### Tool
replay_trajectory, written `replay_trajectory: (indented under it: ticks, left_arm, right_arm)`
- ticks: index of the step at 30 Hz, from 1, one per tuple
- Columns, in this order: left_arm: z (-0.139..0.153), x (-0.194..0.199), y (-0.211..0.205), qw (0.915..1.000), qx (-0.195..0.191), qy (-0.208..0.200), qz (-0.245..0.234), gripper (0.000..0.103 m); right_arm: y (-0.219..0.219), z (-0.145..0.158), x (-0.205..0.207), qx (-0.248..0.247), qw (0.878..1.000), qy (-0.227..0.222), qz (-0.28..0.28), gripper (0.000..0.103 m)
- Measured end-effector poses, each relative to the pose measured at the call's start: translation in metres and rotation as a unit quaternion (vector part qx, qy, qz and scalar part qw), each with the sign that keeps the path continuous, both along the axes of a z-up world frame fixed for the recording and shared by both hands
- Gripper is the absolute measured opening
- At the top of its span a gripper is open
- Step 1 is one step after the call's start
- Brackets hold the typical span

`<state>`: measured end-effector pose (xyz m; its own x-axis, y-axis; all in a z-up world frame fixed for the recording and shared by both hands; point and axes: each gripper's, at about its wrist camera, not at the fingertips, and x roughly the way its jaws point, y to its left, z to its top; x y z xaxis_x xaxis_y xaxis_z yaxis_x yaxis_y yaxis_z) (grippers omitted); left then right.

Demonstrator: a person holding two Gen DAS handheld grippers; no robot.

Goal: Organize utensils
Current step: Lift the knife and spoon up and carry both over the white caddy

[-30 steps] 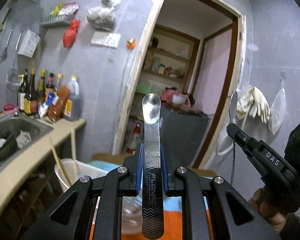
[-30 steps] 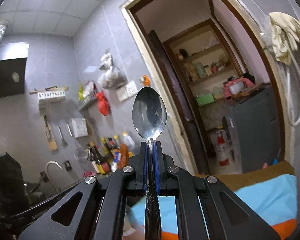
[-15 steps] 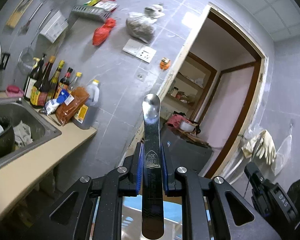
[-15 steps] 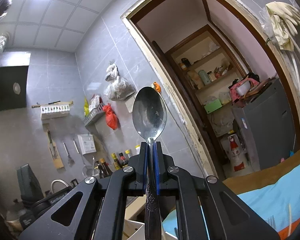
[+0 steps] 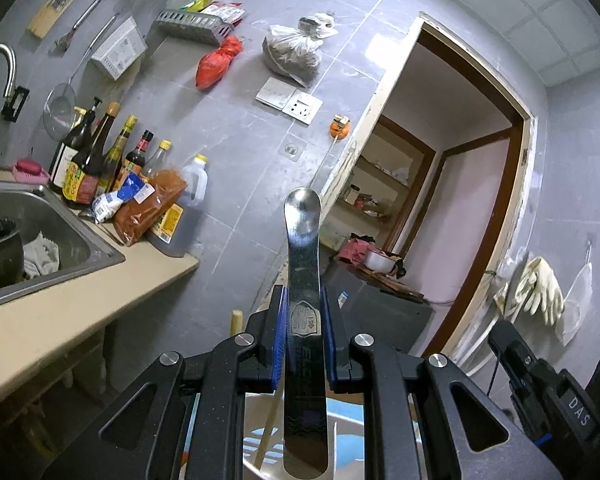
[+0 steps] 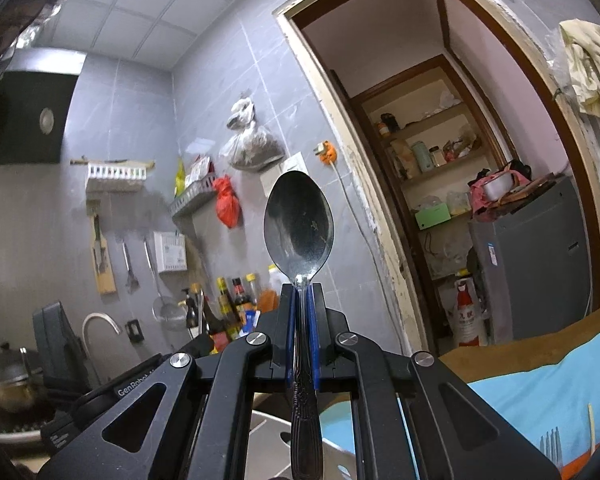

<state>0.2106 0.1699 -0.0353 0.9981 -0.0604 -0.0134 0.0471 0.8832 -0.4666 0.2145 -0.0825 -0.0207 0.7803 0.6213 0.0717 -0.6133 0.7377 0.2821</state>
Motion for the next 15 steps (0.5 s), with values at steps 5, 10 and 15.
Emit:
replay_trajectory:
  ticks: [5, 10, 15]
  left_arm:
    - [-0.008, -0.001, -0.010, 0.9996, 0.028, 0.002, 0.009, 0.013]
    - [-0.013, 0.001, -0.018, 0.9987, 0.048, 0.015, 0.006, 0.014]
    - [-0.017, 0.002, -0.019, 0.9983, 0.048, 0.033, 0.000, 0.014]
  right_arm:
    - [0.007, -0.004, -0.003, -0.020, 1.000, -0.010, -0.001, 0.005]
    - [0.010, -0.005, -0.006, -0.034, 0.999, -0.012, -0.002, 0.005]
    - [0.009, -0.004, -0.007, -0.038, 0.999, -0.006, -0.001, 0.006]
